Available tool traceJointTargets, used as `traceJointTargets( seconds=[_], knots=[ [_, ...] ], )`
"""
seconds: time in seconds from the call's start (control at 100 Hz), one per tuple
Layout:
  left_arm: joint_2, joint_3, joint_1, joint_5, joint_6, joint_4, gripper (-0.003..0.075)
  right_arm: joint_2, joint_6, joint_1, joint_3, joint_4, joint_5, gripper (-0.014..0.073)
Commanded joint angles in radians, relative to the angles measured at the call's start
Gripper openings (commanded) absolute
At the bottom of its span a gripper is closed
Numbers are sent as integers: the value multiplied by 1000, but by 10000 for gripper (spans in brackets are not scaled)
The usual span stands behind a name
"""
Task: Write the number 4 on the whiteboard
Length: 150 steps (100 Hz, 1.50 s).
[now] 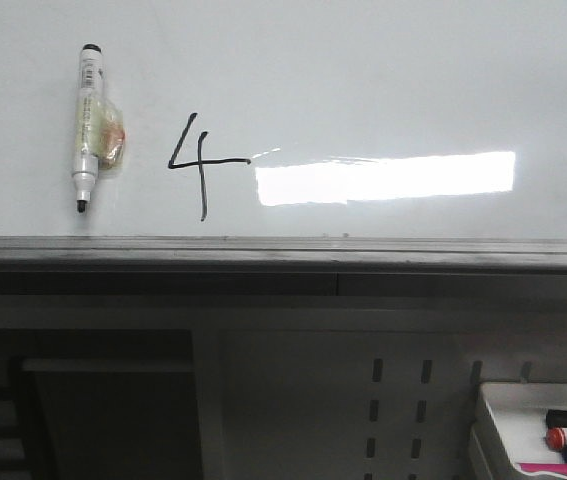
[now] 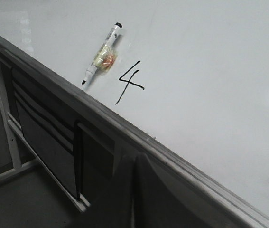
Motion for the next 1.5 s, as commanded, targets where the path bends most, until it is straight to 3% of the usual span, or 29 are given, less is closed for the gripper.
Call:
traceJointTargets(
  seconds=[0.0,0.49,0.65,0.71,0.84,0.95,1.21,1.49],
  knots=[
    [-25,34,2,-46,-10,-7,-20,7,-2,-6,-27,6,-71,-64],
    [-25,34,2,-46,-10,-7,-20,7,-4,-6,-27,6,-71,-64],
    [-25,34,2,-46,-10,-7,-20,7,-2,-12,-27,-1,-136,-64],
    [-25,34,2,-46,-10,-7,-20,7,63,-28,-27,-53,-170,-64],
    [-25,34,2,-46,-10,-7,-20,7,419,-124,-27,-376,-191,-64],
    [-25,34,2,-46,-10,-7,-20,-4,631,-244,-27,-535,-191,-64],
    [-25,34,2,-46,-10,-7,-20,-134,670,-563,74,-552,-203,-64],
    [-25,34,2,-46,-10,-7,-20,-295,676,-677,195,-600,-96,-64]
  ],
)
